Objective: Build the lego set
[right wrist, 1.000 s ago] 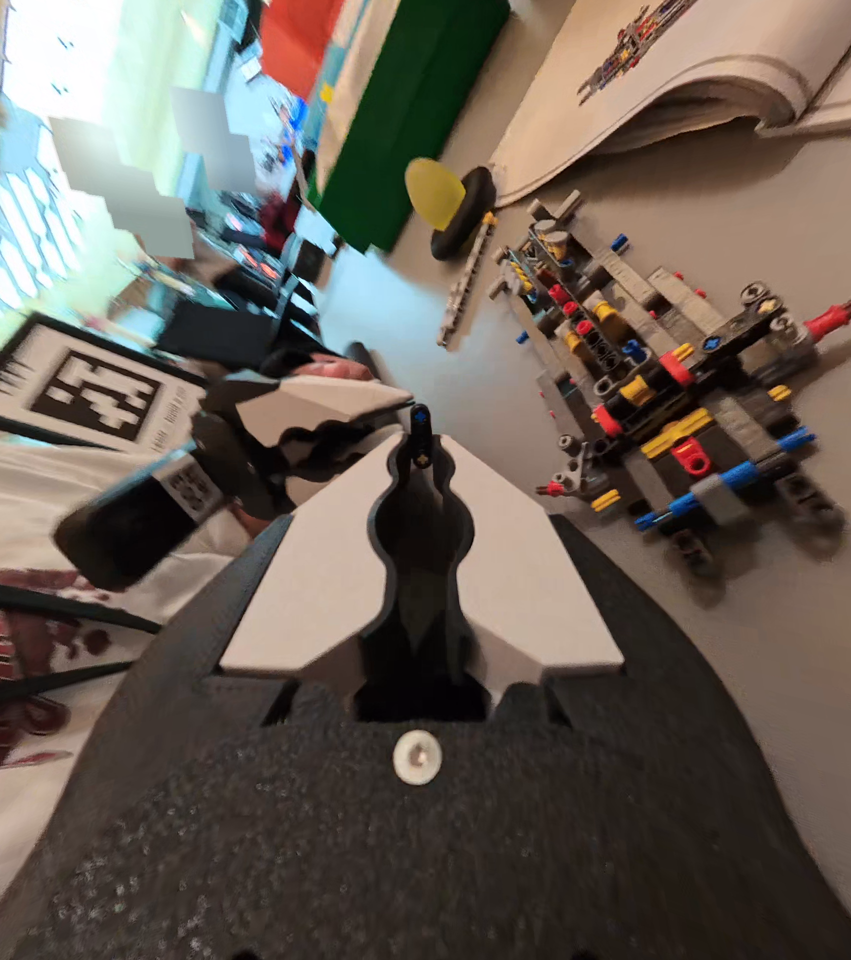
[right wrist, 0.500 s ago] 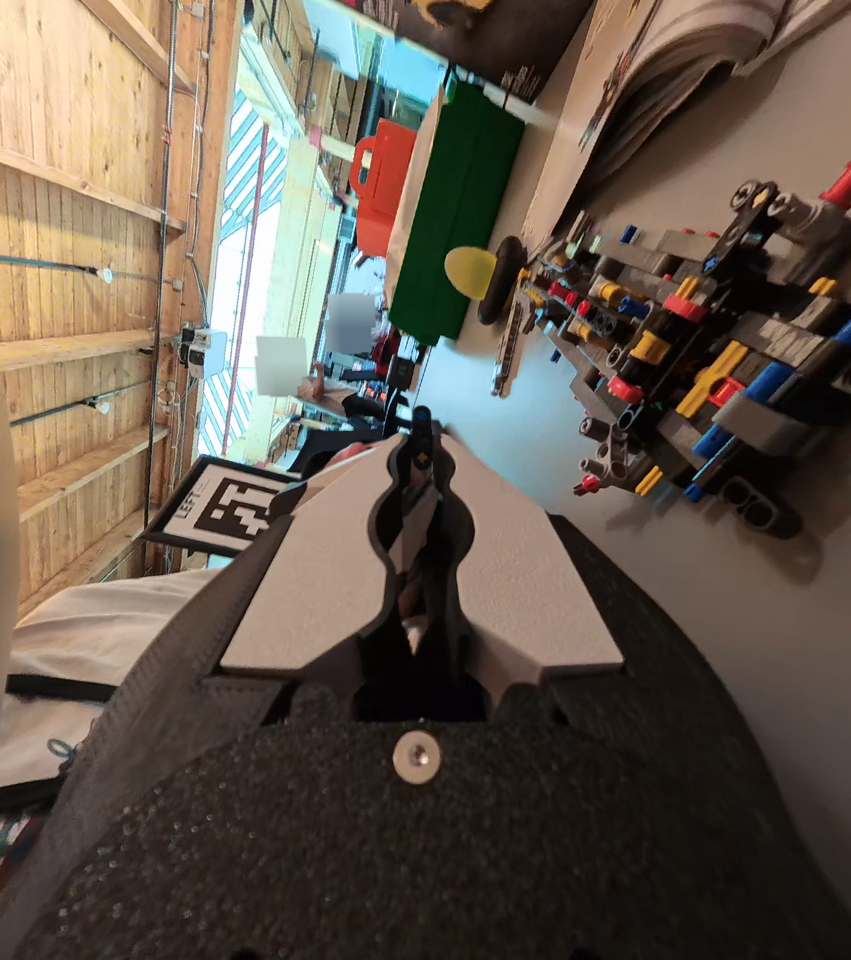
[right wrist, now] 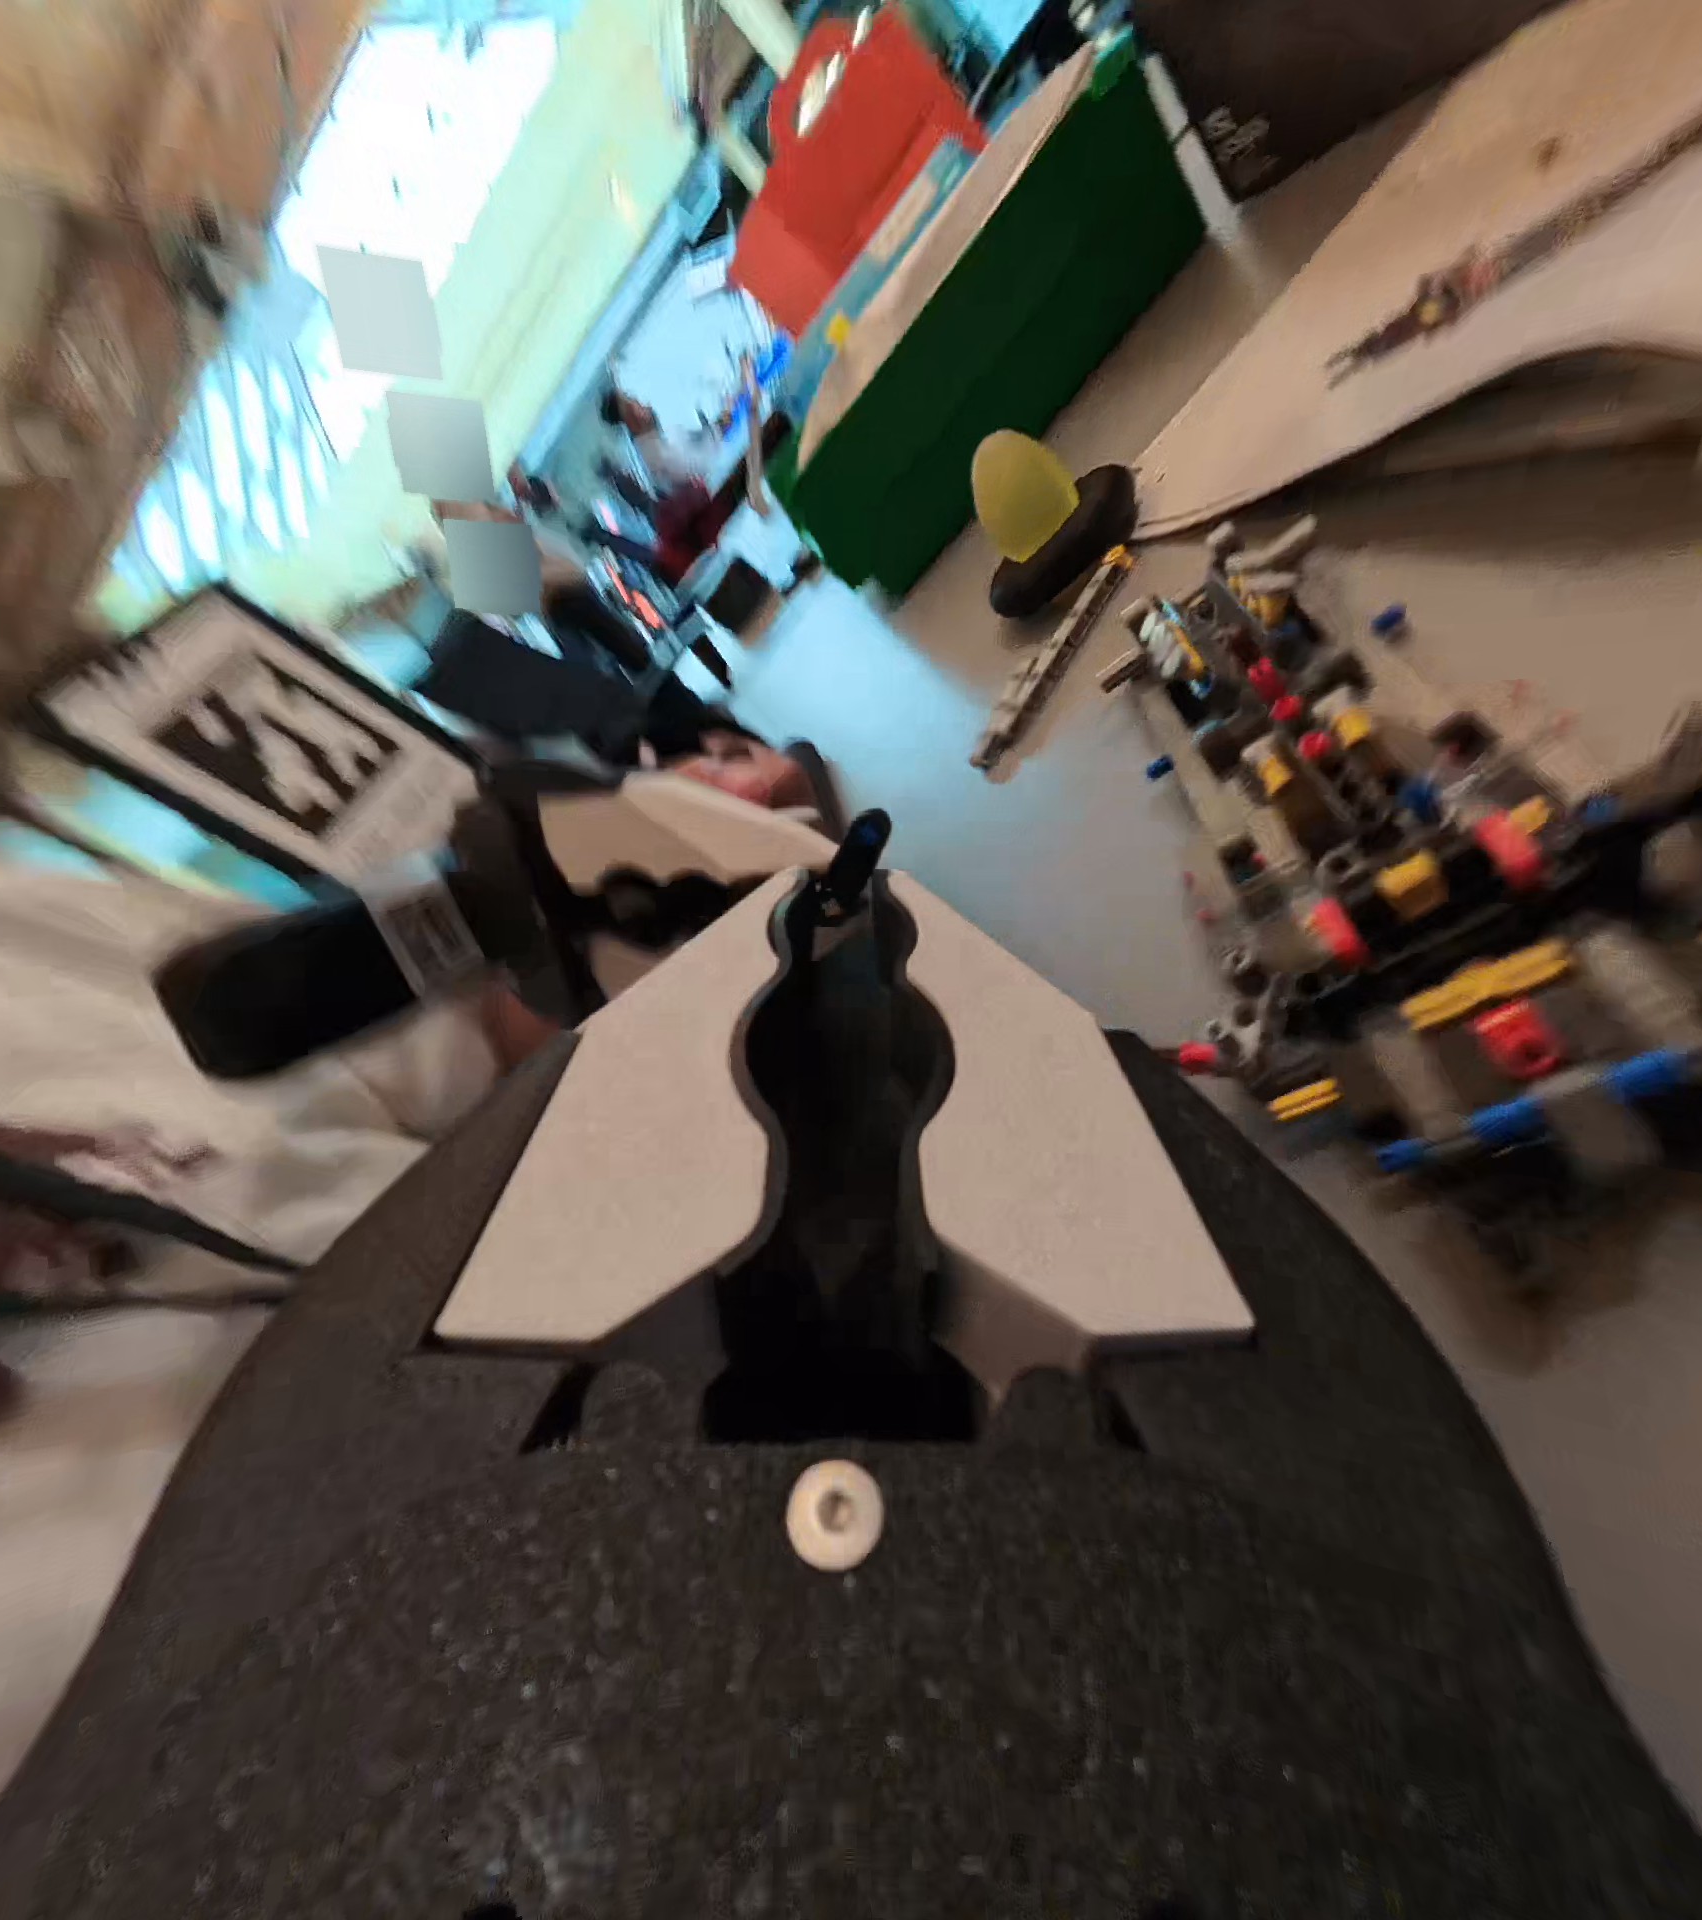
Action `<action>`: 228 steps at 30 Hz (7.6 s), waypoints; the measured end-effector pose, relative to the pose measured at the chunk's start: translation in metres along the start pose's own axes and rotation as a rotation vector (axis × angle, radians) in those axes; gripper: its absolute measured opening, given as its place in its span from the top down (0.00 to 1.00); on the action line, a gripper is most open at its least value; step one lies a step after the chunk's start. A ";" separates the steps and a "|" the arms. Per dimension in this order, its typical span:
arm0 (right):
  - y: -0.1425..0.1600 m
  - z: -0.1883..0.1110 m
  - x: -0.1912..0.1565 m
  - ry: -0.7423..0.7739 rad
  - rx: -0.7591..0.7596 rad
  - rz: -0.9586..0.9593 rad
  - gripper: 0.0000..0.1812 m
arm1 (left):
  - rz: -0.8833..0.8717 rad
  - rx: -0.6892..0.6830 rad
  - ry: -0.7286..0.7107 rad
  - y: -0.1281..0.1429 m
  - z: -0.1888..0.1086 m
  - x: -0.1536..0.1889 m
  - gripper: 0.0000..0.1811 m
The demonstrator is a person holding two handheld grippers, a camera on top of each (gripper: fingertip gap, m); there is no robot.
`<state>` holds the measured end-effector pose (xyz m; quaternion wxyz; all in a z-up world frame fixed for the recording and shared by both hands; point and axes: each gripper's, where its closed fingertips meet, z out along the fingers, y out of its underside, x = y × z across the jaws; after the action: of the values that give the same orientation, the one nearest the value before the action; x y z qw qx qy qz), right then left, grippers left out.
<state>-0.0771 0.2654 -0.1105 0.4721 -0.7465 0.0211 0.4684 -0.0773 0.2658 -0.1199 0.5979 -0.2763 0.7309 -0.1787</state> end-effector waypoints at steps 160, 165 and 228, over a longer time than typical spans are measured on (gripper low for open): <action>0.006 -0.012 0.100 -0.063 -1.419 -1.787 0.97 | -0.486 -0.068 0.752 0.049 0.059 0.043 0.97; -0.012 -0.016 0.090 0.023 -1.218 -1.715 0.95 | -0.486 -0.073 0.742 0.050 0.060 0.042 0.97; -0.012 -0.028 0.131 0.317 -0.858 -1.021 0.68 | -0.937 -0.359 1.511 0.066 0.085 -0.013 0.67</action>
<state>0.0210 0.3056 -0.1939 0.2875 -0.8435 -0.4520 0.0394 -0.0054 0.3310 -0.1674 -0.2270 -0.4434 0.7581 -0.4209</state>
